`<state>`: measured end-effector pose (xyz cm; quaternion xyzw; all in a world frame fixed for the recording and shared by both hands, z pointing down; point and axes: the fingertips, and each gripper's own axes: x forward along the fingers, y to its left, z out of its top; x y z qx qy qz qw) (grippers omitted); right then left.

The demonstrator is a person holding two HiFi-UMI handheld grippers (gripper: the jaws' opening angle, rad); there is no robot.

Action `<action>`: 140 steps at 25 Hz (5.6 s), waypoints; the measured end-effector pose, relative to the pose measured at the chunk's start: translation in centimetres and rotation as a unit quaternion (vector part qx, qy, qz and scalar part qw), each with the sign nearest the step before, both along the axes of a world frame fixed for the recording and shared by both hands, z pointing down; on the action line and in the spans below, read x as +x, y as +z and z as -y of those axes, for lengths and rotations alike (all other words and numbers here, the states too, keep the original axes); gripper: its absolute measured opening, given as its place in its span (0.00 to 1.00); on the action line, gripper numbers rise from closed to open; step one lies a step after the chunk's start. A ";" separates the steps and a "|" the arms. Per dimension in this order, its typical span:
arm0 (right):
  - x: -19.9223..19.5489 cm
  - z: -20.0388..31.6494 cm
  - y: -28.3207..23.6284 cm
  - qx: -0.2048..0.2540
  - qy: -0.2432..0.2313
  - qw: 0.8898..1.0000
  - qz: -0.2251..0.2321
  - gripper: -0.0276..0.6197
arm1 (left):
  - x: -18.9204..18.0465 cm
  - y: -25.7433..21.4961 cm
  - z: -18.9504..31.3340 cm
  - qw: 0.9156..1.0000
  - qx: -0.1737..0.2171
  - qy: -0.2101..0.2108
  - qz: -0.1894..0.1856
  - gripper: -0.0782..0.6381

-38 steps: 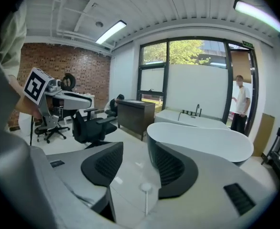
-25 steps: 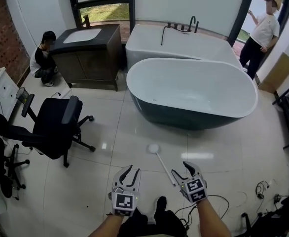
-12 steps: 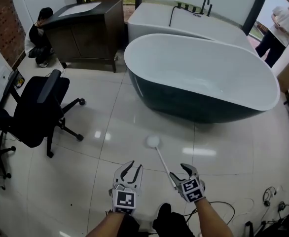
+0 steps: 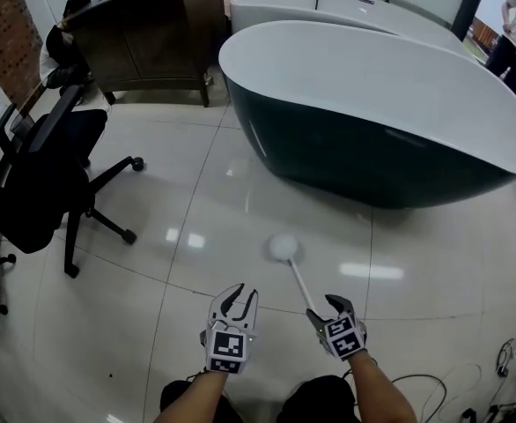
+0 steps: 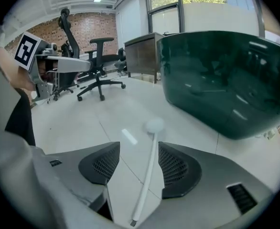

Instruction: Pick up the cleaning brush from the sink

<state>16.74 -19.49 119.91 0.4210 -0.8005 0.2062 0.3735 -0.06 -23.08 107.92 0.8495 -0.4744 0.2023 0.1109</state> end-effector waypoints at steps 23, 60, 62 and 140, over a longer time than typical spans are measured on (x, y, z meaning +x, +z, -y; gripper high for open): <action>5.6 -5.2 29.8 -0.222 -0.030 0.972 -0.068 0.39 | 2.0 7.9 1.5 0.998 0.011 -0.025 -0.051 0.21; -2.5 3.5 8.1 -0.122 0.107 0.942 0.293 0.13 | -1.9 3.1 1.8 0.998 0.030 -0.035 -0.047 0.19; -3.0 3.8 1.6 -0.095 0.104 0.940 0.309 0.13 | -2.1 1.4 0.5 0.998 0.015 -0.031 -0.046 0.19; -6.0 -20.7 -115.9 0.325 -0.036 0.889 0.319 0.13 | -3.3 -100.7 -21.7 0.981 0.178 0.035 -0.076 0.11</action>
